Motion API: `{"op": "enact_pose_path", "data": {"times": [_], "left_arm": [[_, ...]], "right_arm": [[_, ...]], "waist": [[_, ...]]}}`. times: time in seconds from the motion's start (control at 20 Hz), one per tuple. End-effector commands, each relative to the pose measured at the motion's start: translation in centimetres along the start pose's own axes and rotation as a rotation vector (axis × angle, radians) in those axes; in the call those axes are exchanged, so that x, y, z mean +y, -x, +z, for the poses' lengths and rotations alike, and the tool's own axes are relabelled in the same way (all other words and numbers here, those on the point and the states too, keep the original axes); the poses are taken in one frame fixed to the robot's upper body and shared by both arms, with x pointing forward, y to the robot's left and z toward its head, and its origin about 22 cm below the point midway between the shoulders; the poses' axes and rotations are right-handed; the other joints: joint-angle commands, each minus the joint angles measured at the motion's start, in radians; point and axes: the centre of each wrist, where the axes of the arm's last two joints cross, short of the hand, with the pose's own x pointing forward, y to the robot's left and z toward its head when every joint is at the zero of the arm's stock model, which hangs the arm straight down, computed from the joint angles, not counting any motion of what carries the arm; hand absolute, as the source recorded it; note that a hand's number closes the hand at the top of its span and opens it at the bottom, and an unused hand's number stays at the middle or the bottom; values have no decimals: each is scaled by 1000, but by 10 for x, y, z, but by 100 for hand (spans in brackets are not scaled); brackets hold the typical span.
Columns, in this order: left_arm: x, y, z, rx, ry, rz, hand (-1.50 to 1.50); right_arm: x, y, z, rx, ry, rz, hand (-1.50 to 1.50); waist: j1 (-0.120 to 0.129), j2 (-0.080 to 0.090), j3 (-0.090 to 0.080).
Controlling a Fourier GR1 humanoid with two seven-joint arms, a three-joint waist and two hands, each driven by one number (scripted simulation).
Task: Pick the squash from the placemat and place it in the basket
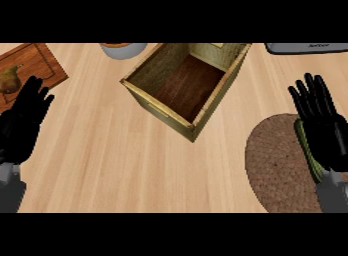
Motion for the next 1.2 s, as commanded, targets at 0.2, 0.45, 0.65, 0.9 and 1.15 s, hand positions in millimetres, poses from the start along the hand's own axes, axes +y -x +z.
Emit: {"op": "enact_pose_path", "data": {"times": [0.2,0.45,0.65,0.9,1.15], "left_arm": [[-4,-28,-5,-252,127,-372,0],[-13,-12,-4,-275,164,-432,0],[-14,0,0,-253,173,-424,0],[-6,-5,-2,-266,177,-431,0],[-9,-5,-5,-266,184,-438,0]], "right_arm": [[16,-18,-27,133,-407,49,150],[97,6,-5,186,-381,-224,150],[107,-46,9,105,-252,1,-150],[61,-101,-35,72,-159,565,-150],[37,-155,-56,256,-285,1055,-150]], "waist": [[17,6,-63],[-5,0,-65],[-15,-5,-65],[-10,-7,-70],[0,-1,-72]]}}
